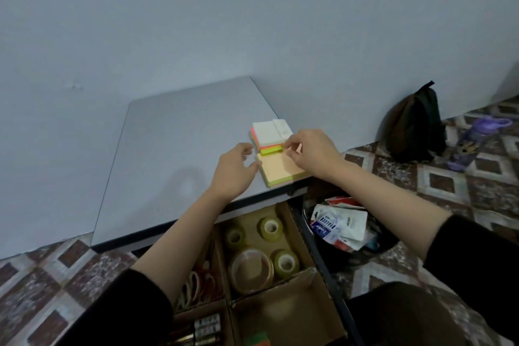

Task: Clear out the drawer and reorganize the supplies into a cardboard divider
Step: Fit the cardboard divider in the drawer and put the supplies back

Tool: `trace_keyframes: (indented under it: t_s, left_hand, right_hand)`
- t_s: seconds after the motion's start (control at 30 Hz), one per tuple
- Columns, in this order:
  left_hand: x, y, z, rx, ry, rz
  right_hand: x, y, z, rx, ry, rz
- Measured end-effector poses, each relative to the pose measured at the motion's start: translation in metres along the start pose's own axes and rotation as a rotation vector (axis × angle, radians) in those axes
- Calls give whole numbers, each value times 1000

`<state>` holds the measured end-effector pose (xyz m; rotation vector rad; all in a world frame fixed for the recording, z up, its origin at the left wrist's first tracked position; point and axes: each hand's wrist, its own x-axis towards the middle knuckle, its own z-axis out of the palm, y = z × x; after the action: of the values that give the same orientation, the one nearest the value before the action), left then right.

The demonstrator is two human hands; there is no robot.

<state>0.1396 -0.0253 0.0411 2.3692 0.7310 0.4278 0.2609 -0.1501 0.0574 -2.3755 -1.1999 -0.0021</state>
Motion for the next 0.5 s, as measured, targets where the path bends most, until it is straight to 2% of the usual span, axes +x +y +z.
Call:
trace_keyframes:
  t_s: [0.23, 0.5]
  left_hand:
    - [25, -2, 1, -171, -30, -58]
    - [28, -5, 8, -99, -33, 5]
  right_hand:
    - [9, -1, 14, 2, -46, 86]
    - [14, -3, 18, 42, -36, 154]
